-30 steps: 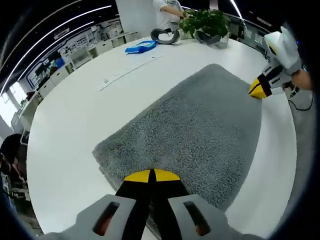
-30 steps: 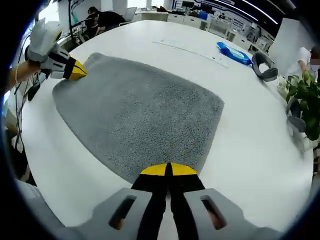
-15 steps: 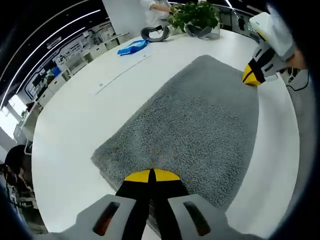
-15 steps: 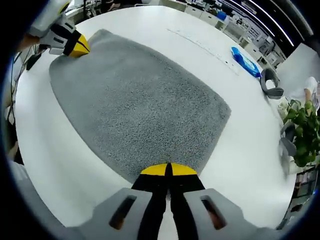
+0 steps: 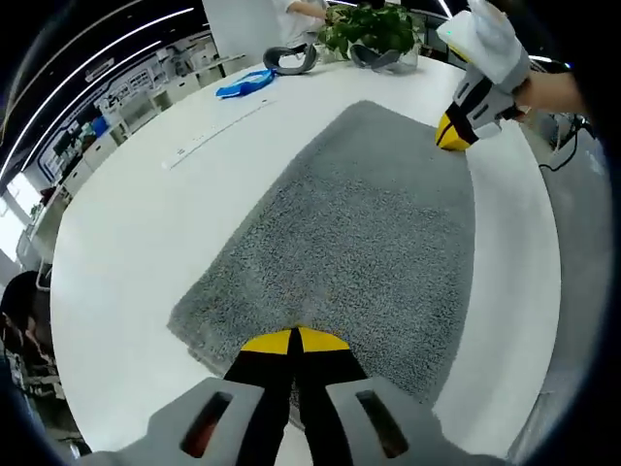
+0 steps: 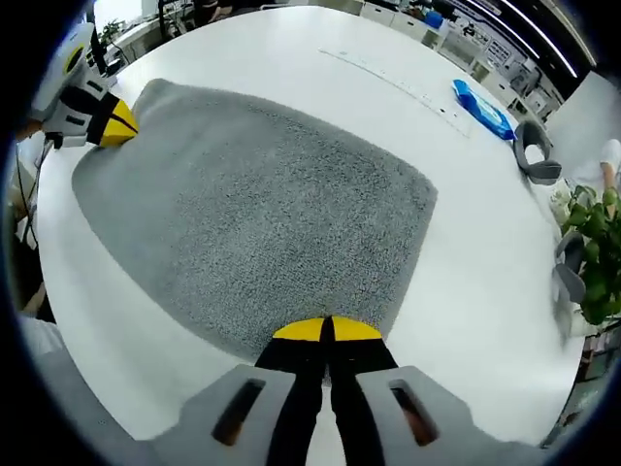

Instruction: Fold the towel on the table until its edges align and the towel forms a compact rectangular stack.

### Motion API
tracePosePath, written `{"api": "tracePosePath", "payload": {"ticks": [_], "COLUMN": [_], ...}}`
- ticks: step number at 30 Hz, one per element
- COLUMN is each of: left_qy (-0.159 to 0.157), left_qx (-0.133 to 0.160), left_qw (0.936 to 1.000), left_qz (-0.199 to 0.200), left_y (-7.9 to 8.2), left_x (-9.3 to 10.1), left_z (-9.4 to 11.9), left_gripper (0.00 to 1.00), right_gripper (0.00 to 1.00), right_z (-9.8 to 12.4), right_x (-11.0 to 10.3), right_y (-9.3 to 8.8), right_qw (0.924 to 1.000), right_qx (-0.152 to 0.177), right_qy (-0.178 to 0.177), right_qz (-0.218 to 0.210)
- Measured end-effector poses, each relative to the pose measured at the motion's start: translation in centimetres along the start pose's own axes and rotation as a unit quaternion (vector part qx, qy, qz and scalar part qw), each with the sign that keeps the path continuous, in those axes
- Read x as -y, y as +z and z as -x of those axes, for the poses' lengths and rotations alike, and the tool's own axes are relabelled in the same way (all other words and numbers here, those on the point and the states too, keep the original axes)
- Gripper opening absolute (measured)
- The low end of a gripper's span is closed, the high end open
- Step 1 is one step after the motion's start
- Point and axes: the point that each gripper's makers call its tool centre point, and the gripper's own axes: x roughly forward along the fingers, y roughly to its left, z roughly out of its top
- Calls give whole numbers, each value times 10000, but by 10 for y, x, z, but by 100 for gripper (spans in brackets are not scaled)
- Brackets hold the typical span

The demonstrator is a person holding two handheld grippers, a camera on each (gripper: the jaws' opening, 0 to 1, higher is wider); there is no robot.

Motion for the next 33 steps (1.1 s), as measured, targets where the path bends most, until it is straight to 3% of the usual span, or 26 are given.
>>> {"api": "tracePosePath", "payload": {"ticks": [7, 22, 33], "left_qy": [8, -38, -112], "left_qx": [1, 81, 101], "left_qw": [10000, 9996, 9995], "left_qz": [87, 285, 267], "left_y": [-6, -16, -18], "left_x": [14, 49, 60], "left_z": [6, 20, 24], "left_gripper": [0, 0, 0], "right_gripper": [0, 0, 0], "right_z": [-2, -5, -8], "right_x": [6, 14, 17], "right_y": [3, 8, 12], "right_qw": [9999, 9995, 9996], "right_qx": [4, 25, 29], "right_qy": [13, 275, 279], "right_qz": [125, -132, -9]}}
